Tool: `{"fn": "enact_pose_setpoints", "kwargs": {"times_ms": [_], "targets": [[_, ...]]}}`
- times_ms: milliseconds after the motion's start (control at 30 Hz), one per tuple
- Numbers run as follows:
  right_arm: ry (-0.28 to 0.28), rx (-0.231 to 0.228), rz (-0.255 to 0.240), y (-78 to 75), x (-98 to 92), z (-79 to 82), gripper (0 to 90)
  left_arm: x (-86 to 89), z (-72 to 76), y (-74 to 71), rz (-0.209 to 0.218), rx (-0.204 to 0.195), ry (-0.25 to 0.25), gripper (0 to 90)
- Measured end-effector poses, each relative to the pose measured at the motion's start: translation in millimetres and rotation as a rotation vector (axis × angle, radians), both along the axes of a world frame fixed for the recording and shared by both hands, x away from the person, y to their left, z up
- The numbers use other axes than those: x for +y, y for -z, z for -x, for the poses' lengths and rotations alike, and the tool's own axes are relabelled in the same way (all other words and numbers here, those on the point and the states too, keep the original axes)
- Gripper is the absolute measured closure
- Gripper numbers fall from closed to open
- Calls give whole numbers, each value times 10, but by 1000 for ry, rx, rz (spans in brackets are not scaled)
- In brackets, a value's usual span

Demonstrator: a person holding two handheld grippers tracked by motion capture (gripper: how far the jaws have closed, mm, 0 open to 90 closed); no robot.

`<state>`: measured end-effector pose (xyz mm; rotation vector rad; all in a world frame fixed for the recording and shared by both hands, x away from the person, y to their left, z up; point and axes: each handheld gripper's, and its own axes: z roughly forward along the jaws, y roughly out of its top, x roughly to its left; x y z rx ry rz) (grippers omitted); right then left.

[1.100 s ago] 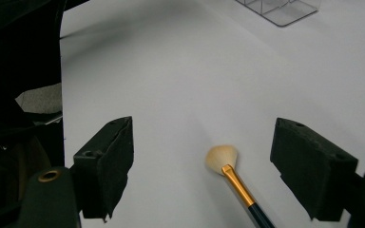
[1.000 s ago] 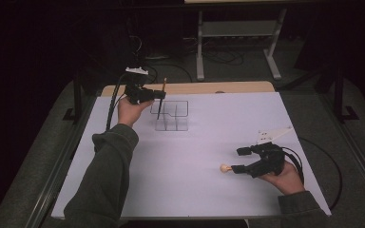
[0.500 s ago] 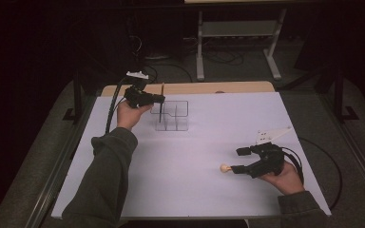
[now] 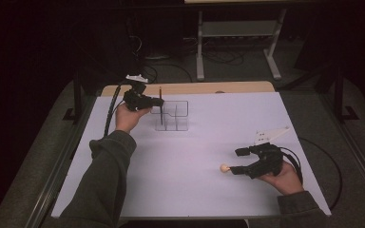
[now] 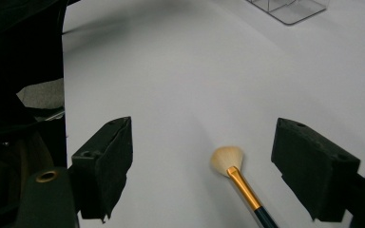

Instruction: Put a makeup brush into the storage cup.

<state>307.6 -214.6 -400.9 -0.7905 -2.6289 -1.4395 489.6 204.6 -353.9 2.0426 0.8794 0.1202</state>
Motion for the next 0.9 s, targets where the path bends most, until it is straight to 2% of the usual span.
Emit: {"fn": "enact_pose_setpoints", "kwargs": {"times_ms": [100,133,167,267,567,900], "targets": [[-1,2,3,1,3,0,206,-2,2,-1,-2,5,2,796],[-1,3,4,1,3,0,206,-4,-2,-2,-5,10,-3,729],[0,3,4,0,1,1,206,-3,1,-3,-3,10,-6,703],[0,2,5,5,-3,-5,205,6,8,-22,-5,6,-12,691],[0,2,8,7,1,-7,204,54,40,-76,-5,1,-24,691],[5,1,1,4,-10,-5,203,91,107,-155,-10,-15,-3,710]]}}
